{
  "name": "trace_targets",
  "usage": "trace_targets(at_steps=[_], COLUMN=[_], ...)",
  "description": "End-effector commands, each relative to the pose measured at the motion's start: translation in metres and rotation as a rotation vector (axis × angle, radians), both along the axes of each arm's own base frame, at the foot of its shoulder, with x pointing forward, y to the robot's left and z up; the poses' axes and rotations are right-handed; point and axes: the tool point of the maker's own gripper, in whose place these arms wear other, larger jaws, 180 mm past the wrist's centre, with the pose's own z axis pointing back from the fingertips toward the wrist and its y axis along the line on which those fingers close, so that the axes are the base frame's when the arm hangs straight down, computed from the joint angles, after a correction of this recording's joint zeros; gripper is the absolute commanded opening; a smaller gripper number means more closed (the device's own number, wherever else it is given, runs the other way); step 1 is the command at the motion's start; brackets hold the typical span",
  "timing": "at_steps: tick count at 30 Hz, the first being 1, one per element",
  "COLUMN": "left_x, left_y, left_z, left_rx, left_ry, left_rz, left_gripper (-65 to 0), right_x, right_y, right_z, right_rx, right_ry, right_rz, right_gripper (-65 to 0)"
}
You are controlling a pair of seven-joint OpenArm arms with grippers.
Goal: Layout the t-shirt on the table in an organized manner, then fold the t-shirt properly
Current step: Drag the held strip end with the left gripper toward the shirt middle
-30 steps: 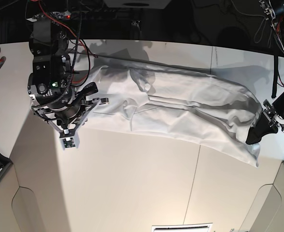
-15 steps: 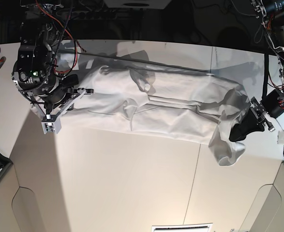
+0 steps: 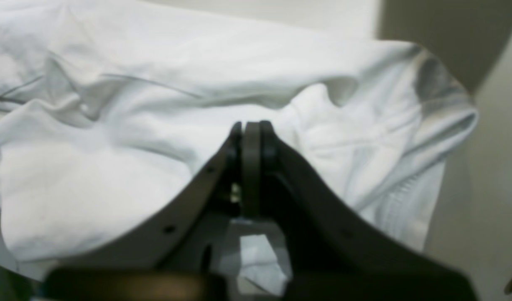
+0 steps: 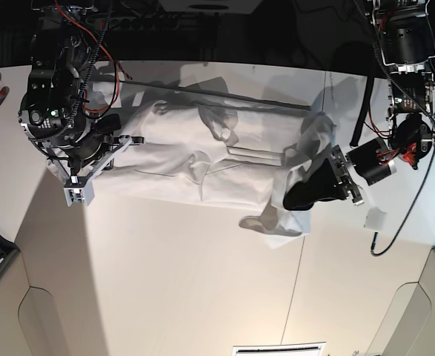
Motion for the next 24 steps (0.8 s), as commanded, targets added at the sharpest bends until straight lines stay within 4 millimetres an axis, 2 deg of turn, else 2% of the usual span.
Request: trace_targets(at_steps=[1, 4, 12, 24], left_x=[0.008, 0.008, 0.006, 0.009], left_y=[-0.004, -0.023, -0.053, -0.056], left_z=[0.017, 0.018, -0.007, -0.015], left_rx=[-0.033, -0.067, 0.044, 0.103], left_ry=[-0.058, -0.061, -0.045, -0.056], left_rz=[0.001, -0.016, -0.056, -0.046], left_gripper=[-65.0, -65.0, -65.0, -65.0], right_x=[0.010, 0.010, 0.010, 0.011], right_y=[0.000, 0.000, 0.000, 0.004], right_z=[0.011, 0.011, 0.012, 0.013], right_rx=[0.002, 0.002, 0.003, 0.028], right_ry=[-0.051, -0.051, -0.057, -0.062], right_rz=[0.004, 0.004, 0.004, 0.009], right_gripper=[-65.0, -65.0, -65.0, -65.0])
